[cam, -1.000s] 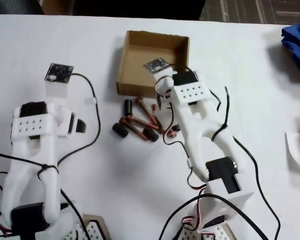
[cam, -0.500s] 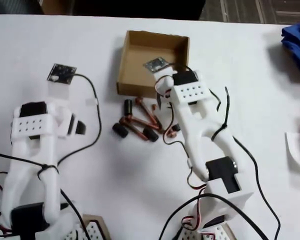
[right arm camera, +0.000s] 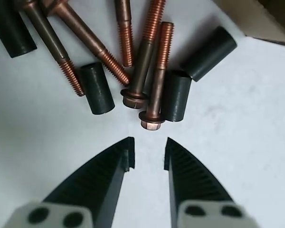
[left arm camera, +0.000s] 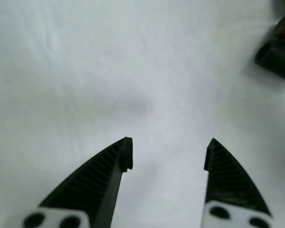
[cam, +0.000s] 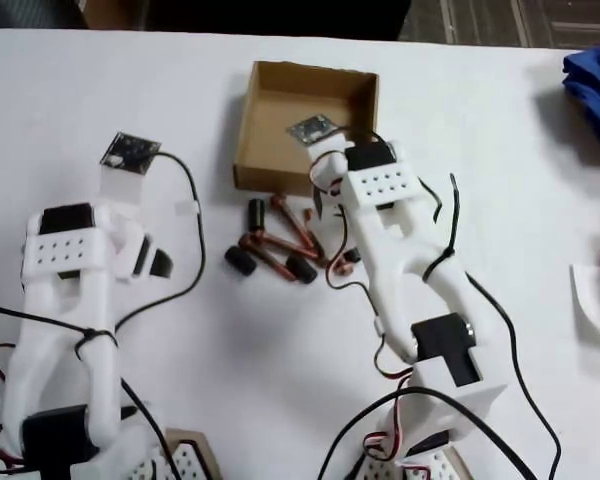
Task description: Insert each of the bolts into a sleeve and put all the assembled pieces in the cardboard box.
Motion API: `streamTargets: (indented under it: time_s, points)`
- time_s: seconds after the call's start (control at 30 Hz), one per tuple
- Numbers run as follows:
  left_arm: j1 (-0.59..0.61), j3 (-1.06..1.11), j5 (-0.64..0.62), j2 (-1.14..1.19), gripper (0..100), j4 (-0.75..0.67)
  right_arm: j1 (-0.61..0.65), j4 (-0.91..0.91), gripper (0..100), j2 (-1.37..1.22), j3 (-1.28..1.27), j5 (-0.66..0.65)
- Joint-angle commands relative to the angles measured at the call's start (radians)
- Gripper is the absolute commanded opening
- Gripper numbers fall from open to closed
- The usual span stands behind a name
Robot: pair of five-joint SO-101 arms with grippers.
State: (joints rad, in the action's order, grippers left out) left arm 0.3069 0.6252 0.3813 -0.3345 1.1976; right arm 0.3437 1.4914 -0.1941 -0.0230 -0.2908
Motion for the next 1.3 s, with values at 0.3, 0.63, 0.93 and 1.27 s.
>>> streamTargets:
  time_s: [0.3, 0.63, 0.93, 1.27]
  points:
    - [-0.109, 0.015, 0.021, -0.041, 27, 0.038, 0.035, -0.085, 3.9, 0.002, 0.031, 0.009]
    - [-0.103, 0.050, 0.021, -0.038, 27, 0.041, 0.016, -0.131, 10.5, -0.077, 0.026, 0.008]
    - [-0.104, 0.068, 0.023, -0.046, 27, 0.098, -0.064, -0.166, 10.5, -0.154, 0.043, 0.002]
    - [-0.086, 0.054, 0.104, -0.048, 27, 0.097, -0.065, -0.182, 10.5, -0.173, 0.091, 0.002]
